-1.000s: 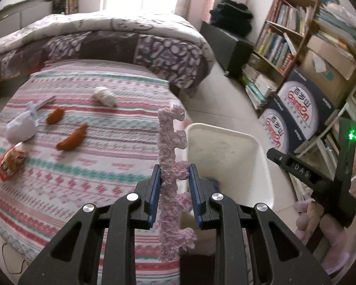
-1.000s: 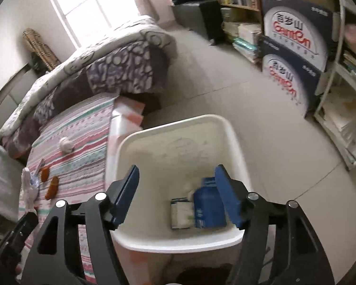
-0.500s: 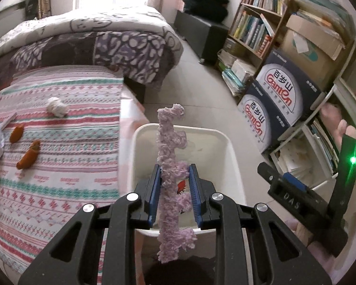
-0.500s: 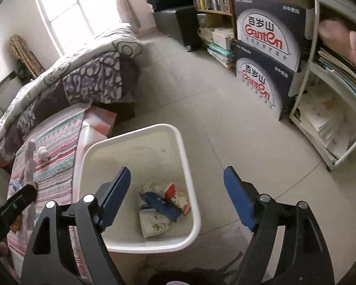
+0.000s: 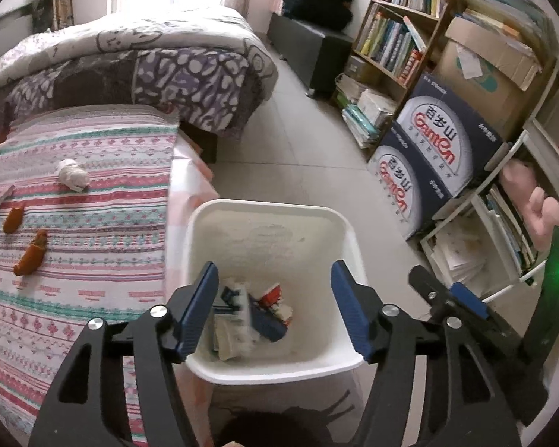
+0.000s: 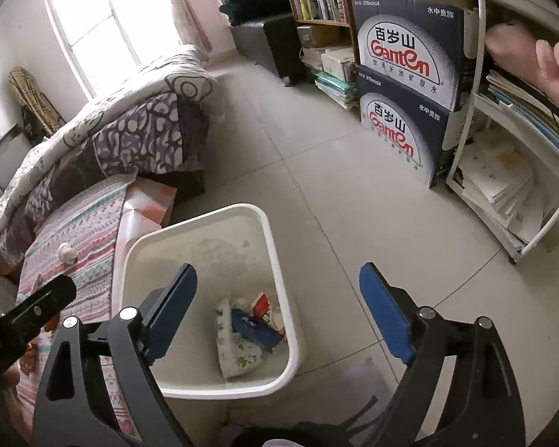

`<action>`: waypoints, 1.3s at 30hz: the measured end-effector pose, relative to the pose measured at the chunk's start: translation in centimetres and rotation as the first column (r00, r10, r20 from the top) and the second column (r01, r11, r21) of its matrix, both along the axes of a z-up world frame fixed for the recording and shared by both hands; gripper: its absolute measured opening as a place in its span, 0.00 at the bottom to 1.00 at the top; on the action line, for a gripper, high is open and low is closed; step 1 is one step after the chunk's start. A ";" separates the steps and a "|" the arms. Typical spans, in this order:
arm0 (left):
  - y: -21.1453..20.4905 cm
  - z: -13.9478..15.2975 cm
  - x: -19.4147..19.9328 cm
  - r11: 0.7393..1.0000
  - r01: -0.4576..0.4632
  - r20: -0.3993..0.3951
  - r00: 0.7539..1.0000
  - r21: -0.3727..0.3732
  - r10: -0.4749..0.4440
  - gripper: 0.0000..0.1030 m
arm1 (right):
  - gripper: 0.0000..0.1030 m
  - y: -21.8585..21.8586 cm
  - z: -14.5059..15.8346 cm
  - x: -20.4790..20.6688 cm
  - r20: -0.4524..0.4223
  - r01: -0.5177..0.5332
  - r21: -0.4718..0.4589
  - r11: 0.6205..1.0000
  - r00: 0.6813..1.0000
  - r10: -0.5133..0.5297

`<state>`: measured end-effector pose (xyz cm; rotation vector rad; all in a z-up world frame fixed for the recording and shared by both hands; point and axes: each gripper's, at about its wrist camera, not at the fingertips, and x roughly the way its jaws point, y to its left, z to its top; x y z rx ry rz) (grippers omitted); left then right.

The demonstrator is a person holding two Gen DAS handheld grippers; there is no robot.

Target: Collect trash

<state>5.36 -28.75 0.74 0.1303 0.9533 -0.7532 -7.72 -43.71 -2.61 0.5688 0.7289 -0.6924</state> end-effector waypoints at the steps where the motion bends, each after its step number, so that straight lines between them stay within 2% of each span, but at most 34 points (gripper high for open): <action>1: 0.6 -0.1 0.1 1.000 -0.012 0.009 1.000 0.008 0.012 0.65 | 0.84 0.2 0.0 0.1 -0.001 -0.003 -0.001 1.000 1.000 0.003; 9: 6.1 -2.0 2.2 0.988 -0.120 0.050 0.992 0.097 0.116 0.72 | 0.89 3.2 -0.4 2.4 -0.018 -0.065 0.003 0.998 0.998 0.065; 15: 13.1 -4.3 5.1 0.951 -0.234 0.068 0.972 0.201 0.225 0.74 | 0.90 7.0 -1.1 5.1 -0.058 -0.165 0.005 0.986 0.985 0.165; 21: 21.5 -5.7 9.4 0.880 -0.367 0.112 0.930 0.301 0.350 0.74 | 0.90 10.5 -1.5 7.3 -0.091 -0.253 0.008 0.967 0.963 0.253; 29: 28.7 -7.2 13.2 0.782 -0.452 0.188 0.891 0.429 0.413 0.75 | 0.90 13.9 -2.2 9.5 -0.137 -0.322 0.028 0.946 0.937 0.322; 33: 31.0 -8.5 14.5 0.752 -0.466 0.193 0.883 0.466 0.428 0.75 | 0.90 15.5 -2.5 10.5 -0.159 -0.352 0.025 0.936 0.923 0.352; 36: 31.8 -9.5 15.2 0.738 -0.461 0.221 0.887 0.493 0.406 0.75 | 0.90 16.6 -2.6 11.2 -0.173 -0.374 0.028 0.927 0.912 0.373; 38: 32.2 -10.1 15.6 0.731 -0.460 0.248 0.888 0.503 0.388 0.73 | 0.90 17.4 -2.5 11.7 -0.179 -0.391 0.028 0.920 0.904 0.389; 39: 32.3 -10.4 15.9 0.730 -0.460 0.253 0.888 0.506 0.384 0.67 | 0.90 17.7 -2.5 12.0 -0.181 -0.398 0.029 0.917 0.900 0.397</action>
